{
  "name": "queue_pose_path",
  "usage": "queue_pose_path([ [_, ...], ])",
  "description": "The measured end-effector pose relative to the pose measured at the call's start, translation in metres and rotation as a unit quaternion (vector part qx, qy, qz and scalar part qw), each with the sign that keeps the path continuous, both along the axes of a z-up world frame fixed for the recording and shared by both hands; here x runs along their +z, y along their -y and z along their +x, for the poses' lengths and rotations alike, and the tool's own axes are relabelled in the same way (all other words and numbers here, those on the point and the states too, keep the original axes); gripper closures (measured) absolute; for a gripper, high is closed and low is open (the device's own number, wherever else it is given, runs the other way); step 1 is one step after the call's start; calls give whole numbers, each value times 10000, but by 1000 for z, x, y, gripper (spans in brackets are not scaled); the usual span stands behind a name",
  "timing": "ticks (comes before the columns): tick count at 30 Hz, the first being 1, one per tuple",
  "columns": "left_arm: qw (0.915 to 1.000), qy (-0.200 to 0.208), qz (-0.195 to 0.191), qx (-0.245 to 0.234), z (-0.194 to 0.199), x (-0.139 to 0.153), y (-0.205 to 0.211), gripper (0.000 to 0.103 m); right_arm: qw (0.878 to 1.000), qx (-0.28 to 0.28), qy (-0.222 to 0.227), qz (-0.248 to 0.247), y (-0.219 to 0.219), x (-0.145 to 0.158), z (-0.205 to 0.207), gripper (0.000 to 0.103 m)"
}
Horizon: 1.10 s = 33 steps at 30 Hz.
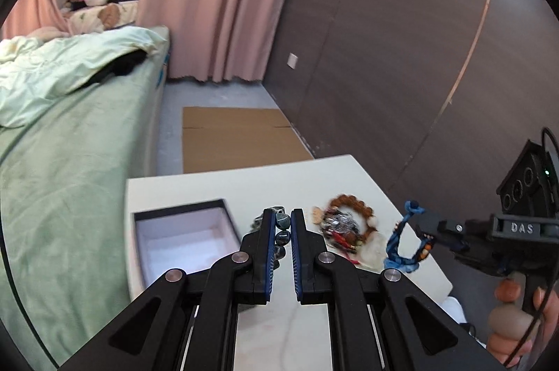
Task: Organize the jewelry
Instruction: 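Drop the grey bracelet into the box with the left while the right carries the blue one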
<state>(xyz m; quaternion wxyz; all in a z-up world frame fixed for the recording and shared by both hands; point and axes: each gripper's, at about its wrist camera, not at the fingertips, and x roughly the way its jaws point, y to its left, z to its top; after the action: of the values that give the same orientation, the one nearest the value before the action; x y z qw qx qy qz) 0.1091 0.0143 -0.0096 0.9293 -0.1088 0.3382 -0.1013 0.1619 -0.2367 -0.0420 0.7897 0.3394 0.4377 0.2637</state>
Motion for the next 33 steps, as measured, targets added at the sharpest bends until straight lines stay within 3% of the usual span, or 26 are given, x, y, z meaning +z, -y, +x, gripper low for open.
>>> queue_pose_path([
  [5, 9996, -102, -27, 257, 2, -5, -26, 94, 9993, 304, 214, -10, -28, 6, -3, 92],
  [15, 9945, -739, -91, 733, 19, -38, -67, 94, 9964, 739, 361, -187, -84, 5, -4, 92],
  [23, 9914, -814, -538, 872, 17, -34, -87, 90, 9942, 1007, 301, -225, -114, -3, 3, 92],
  [24, 9911, -787, -592, 898, 15, -32, -90, 80, 9939, 1035, 303, -227, -117, -3, 3, 92],
  [27, 9903, -625, -690, 1031, 10, -25, -96, 33, 9928, 1132, 337, -218, -126, -5, 3, 92],
  [28, 9900, -514, -711, 1109, 6, -21, -98, 25, 9923, 1164, 361, -211, -129, -4, 2, 92],
  [33, 9889, -328, -654, 1290, -3, -9, -109, 25, 9907, 1241, 545, -141, -140, 0, 3, 92],
])
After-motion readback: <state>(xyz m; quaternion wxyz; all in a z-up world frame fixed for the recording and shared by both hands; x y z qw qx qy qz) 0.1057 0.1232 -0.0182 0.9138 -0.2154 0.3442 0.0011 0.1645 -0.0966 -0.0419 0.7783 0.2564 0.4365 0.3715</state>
